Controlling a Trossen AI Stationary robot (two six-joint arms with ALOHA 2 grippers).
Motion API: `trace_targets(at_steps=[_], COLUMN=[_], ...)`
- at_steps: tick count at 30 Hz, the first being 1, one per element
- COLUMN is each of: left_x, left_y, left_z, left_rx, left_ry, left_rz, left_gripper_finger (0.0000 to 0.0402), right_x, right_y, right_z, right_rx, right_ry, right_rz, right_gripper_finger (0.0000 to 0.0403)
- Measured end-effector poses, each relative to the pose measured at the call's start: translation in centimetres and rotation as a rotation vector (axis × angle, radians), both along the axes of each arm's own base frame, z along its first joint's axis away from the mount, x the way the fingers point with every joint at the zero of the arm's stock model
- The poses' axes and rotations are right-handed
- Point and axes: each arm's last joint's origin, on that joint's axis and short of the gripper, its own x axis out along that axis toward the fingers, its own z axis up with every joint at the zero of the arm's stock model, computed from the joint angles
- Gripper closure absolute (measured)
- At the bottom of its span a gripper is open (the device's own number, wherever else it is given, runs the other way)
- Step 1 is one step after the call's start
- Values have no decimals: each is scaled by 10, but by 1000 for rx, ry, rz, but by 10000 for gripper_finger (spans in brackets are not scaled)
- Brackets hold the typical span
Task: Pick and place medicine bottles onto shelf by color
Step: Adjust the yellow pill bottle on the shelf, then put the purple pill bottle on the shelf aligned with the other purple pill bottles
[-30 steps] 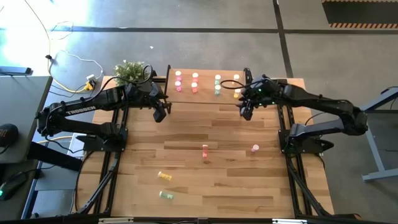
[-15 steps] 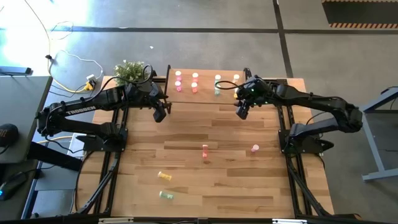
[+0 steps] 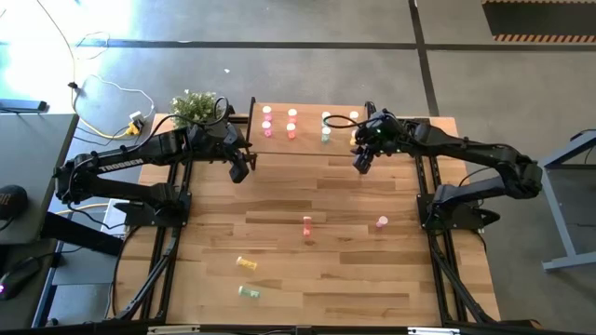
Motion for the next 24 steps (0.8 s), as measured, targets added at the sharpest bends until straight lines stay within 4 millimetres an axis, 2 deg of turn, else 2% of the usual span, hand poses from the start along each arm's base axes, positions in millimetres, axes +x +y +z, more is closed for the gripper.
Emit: trace_targets(at_steps=[16,24], left_x=[0,0], left_y=[0,0], left_z=[0,0], left_rx=[18,-24], left_ry=[11,-15], left_rz=[-15,20], left_gripper_finger=[216,216], right_x=[8,11], right_y=[-4,9], right_z=[-8,13], right_rx=[22,108], right_ry=[17,18], right_rz=[1,51], right_gripper_finger=[258,258])
